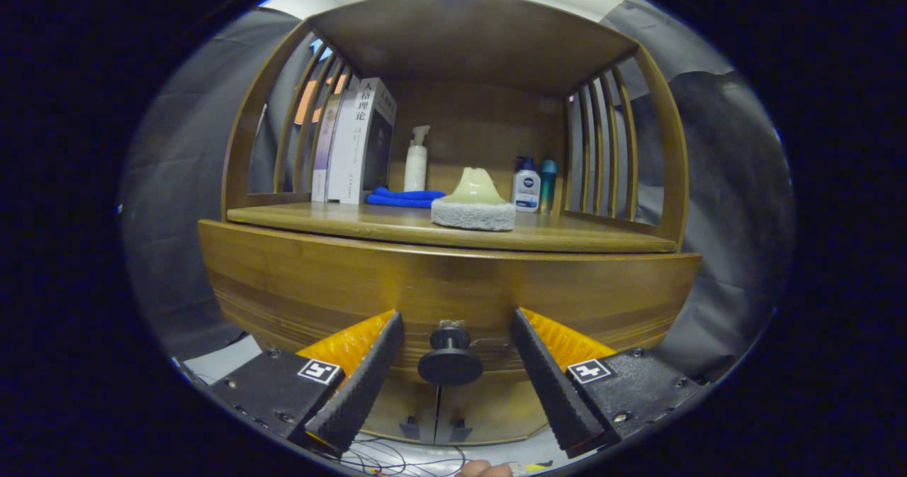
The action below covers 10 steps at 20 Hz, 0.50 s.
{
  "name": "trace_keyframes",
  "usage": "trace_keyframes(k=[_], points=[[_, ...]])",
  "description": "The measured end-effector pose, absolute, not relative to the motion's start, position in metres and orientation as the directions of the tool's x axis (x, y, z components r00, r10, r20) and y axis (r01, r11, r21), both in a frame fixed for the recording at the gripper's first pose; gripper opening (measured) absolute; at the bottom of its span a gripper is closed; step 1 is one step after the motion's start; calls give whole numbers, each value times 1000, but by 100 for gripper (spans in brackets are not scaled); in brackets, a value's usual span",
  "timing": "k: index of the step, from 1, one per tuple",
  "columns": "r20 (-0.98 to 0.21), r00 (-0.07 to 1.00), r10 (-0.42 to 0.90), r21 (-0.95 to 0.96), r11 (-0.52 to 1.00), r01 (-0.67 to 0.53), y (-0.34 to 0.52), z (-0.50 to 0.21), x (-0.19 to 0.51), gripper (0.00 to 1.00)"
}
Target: Pull open the drawer, take out the items inside it, and place them on the countertop above the cabinet.
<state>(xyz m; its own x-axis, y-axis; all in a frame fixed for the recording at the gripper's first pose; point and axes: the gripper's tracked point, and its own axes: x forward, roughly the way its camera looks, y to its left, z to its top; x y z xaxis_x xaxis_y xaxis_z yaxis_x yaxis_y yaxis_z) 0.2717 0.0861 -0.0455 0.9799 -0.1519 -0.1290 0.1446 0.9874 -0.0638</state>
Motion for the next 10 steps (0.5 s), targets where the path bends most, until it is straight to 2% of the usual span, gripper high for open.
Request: trace_keyframes(k=[10], points=[[-127, 980, -153, -49, 988, 148, 79, -47, 298, 100]])
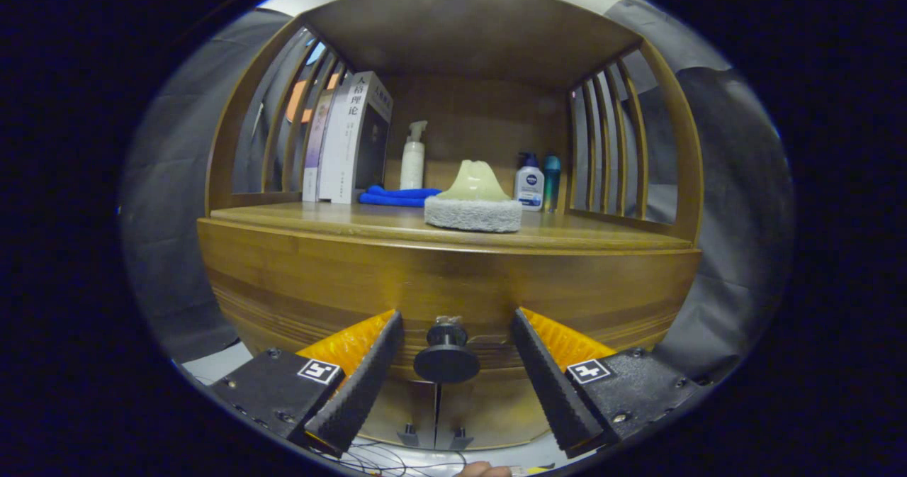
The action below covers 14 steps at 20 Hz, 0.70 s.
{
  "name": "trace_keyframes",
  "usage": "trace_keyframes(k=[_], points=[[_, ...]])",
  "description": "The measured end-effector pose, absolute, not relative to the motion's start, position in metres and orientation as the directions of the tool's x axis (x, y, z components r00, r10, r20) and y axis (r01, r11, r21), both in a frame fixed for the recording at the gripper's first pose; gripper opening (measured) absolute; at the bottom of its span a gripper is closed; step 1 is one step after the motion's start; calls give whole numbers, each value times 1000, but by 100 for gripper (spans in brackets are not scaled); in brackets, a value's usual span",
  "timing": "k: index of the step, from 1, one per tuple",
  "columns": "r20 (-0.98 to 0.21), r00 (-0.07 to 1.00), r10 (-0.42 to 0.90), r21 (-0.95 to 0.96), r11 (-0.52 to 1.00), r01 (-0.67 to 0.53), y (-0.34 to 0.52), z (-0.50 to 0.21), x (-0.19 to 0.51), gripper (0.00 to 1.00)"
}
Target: Pull open the drawer, take out the items inside it, and place them on the countertop above the cabinet.
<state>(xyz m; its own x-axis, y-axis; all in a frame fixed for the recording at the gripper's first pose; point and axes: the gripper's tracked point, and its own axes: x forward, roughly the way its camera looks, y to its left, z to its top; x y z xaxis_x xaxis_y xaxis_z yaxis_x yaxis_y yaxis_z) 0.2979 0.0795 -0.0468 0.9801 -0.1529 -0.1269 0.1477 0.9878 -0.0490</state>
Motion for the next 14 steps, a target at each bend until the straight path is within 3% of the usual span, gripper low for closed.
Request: trace_keyframes(k=[6, 9, 14], points=[[-122, 981, -151, -18, 988, 150, 82, -57, 299, 100], [-191, 977, -96, 12, 995, 100, 89, -67, 289, 100], [-113, 991, -69, -4, 998, 69, 86, -43, 236, 100]])
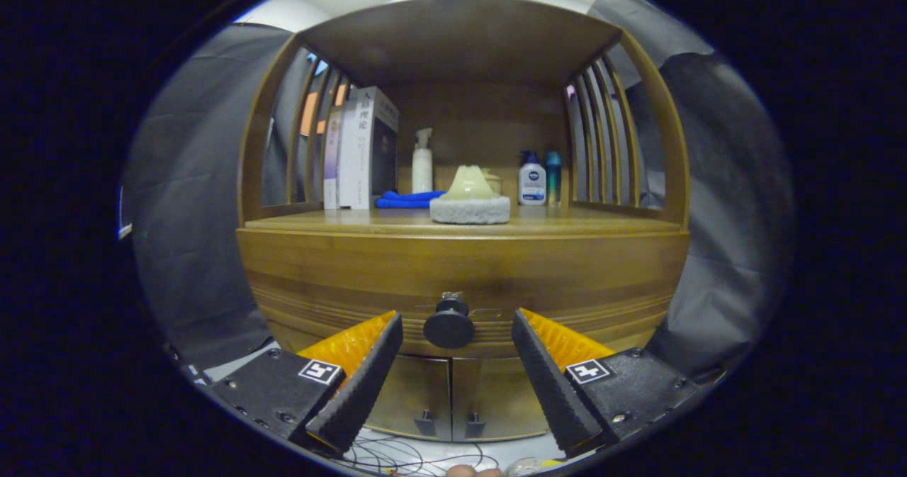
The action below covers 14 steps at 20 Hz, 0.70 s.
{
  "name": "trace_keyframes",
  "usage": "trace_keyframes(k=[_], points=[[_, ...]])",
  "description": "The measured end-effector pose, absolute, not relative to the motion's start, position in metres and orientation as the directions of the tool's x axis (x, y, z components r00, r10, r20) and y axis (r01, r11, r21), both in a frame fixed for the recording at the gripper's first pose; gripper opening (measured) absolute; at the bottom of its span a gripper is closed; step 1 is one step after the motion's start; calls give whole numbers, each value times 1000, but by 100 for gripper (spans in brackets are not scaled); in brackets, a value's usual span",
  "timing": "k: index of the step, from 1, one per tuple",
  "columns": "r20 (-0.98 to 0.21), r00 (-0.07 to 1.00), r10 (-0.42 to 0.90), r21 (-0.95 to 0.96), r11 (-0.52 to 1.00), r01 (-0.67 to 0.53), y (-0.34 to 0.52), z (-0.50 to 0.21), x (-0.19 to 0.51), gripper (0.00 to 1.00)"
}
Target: Pull open the drawer, take out the items inside it, and place them on the countertop above the cabinet.
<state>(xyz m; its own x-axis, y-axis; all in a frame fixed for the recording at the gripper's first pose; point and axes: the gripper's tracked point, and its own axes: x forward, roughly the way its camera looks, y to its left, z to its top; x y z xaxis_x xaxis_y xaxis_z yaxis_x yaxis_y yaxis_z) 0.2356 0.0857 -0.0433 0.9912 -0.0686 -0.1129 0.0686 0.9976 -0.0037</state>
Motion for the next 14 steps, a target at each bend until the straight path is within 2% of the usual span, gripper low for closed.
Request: trace_keyframes(k=[4, 14], points=[[-94, 995, -33, 51, 998, 38, 90, -30, 168, 100], [9, 998, 68, -73, 995, -67, 58, 4, 30, 100]])
